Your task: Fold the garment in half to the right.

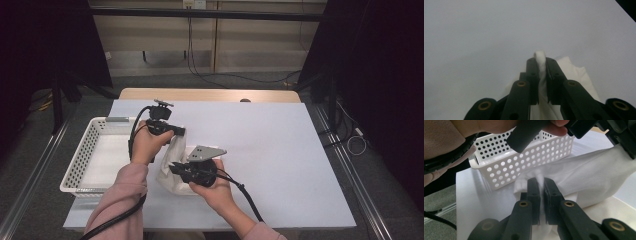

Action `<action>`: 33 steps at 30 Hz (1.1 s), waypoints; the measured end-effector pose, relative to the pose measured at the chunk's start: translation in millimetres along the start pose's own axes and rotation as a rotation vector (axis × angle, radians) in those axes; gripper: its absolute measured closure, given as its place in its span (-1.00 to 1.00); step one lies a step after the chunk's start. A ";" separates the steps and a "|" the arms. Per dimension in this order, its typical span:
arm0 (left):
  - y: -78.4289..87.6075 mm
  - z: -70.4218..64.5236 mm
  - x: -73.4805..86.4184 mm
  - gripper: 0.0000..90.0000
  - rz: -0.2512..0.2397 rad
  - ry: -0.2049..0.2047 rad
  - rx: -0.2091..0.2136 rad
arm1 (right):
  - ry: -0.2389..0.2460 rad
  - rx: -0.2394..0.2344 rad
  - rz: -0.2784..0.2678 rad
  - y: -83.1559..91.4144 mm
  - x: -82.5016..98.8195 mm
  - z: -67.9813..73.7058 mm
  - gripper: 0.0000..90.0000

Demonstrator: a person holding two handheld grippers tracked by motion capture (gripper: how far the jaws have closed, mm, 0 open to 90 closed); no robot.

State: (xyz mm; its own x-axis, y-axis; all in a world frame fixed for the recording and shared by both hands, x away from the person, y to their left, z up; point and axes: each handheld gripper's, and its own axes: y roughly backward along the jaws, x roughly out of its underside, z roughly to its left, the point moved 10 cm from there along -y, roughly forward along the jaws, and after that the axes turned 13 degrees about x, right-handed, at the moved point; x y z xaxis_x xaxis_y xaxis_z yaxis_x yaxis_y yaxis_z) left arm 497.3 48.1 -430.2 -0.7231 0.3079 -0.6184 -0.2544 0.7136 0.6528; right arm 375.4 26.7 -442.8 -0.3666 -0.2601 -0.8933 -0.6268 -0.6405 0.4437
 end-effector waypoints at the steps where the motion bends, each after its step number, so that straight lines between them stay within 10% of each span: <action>1: -1.0 -1.0 -0.3 0.83 -0.002 0.004 0.006 | -0.001 -0.002 -0.001 0.7 0.2 -0.5 0.90; 33: -20.9 -14.6 -6.1 0.83 -0.001 -0.010 0.039 | -0.003 0.020 0.006 14.0 5.2 -15.9 0.90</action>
State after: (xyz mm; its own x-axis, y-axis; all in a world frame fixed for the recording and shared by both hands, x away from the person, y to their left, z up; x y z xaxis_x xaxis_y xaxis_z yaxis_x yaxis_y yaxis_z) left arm 497.7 22.0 -433.7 -0.7165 0.3131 -0.6233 -0.2295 0.7380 0.6346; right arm 375.6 5.0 -442.4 -0.3726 -0.2617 -0.8903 -0.6380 -0.6244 0.4506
